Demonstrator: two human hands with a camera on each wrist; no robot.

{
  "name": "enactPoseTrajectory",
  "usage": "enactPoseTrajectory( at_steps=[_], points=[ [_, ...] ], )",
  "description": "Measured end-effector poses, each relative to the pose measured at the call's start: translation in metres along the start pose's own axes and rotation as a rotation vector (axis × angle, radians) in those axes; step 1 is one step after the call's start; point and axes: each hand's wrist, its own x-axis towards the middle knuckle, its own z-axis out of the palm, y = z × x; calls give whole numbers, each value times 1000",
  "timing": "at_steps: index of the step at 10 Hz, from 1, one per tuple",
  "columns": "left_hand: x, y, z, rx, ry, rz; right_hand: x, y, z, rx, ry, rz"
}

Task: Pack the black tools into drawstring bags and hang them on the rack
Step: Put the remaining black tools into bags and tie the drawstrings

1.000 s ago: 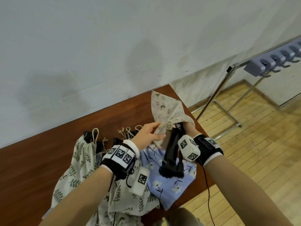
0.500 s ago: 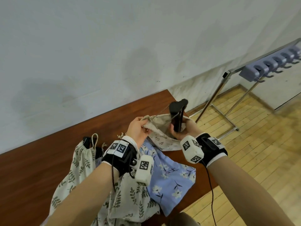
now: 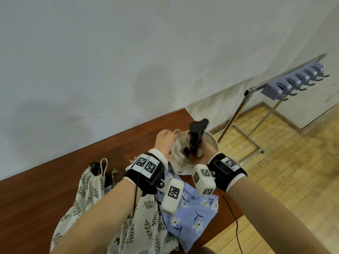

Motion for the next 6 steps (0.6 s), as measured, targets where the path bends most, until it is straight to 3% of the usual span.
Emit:
enactPoseTrajectory(
  at_steps=[2, 4, 5, 6],
  points=[
    [-17, 23, 22, 177, -99, 213, -10, 4, 7, -392, 72, -234],
    [-15, 20, 24, 518, -361, 193, -41, -30, 18, -265, -57, -132],
    [-13, 25, 29, 698, -241, 379, -52, -38, 20, -378, -186, -71],
    [-6, 31, 29, 818, -65, 496, -57, -62, 0, -331, -259, 45]
  ],
)
